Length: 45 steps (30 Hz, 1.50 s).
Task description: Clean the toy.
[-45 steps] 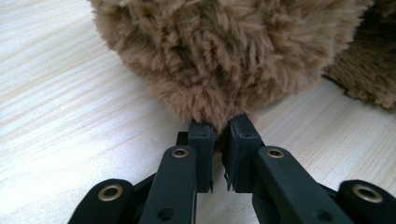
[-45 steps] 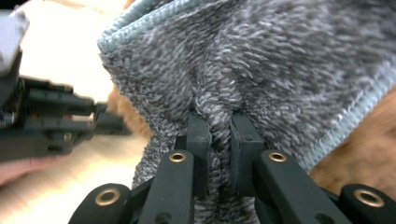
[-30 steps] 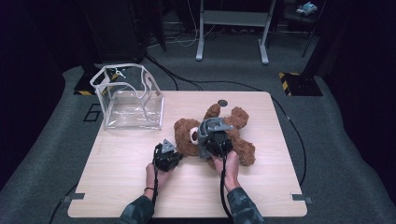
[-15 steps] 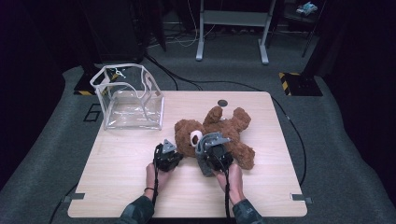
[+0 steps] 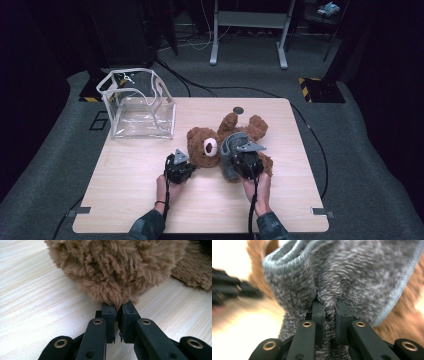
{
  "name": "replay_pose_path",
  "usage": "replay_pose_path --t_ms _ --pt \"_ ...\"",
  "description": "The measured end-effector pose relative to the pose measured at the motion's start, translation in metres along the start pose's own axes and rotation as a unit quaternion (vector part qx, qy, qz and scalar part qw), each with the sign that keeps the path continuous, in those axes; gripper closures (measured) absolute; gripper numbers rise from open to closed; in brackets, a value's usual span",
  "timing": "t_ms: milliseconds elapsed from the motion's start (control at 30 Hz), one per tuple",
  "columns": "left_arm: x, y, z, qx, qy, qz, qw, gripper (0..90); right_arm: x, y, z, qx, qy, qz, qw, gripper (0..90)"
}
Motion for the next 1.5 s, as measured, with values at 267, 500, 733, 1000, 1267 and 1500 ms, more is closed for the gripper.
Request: replay_pose_path --t_ms 267,500,733,1000,1267,1500 --pt "0.000 0.000 0.001 0.001 -0.007 0.004 1.0000 83.2 -0.023 -0.008 0.006 0.020 -0.037 -0.009 0.9991 80.9" --pt "0.000 0.000 0.001 0.001 -0.006 0.003 1.0000 83.2 0.018 -0.021 0.000 0.017 0.008 -0.024 0.9995 80.6" --pt "0.000 0.000 0.001 -0.002 -0.004 0.000 1.0000 83.1 0.012 -0.041 0.032 0.030 -0.030 -0.036 0.9984 80.8" --pt "0.000 0.000 0.000 -0.003 0.000 -0.003 1.0000 83.1 0.015 -0.077 0.029 0.077 -0.026 -0.073 0.9940 80.7" --pt "0.000 -0.001 0.000 -0.003 0.000 -0.006 1.0000 83.2 0.020 -0.041 0.019 0.039 -0.008 -0.038 0.9985 80.9" --pt "0.000 0.000 0.000 -0.002 -0.003 -0.002 1.0000 83.2 0.002 -0.006 0.011 -0.008 -0.024 -0.021 0.9995 81.2"
Point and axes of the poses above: each handheld gripper's, and its own axes: z roughly forward along the jaws, x roughly out of its top, y roughly to its right, the point moved 7 cm from there along z, roughly forward along the jaws, and after that the axes turned 3 degrees about x, right-handed, at the moved point
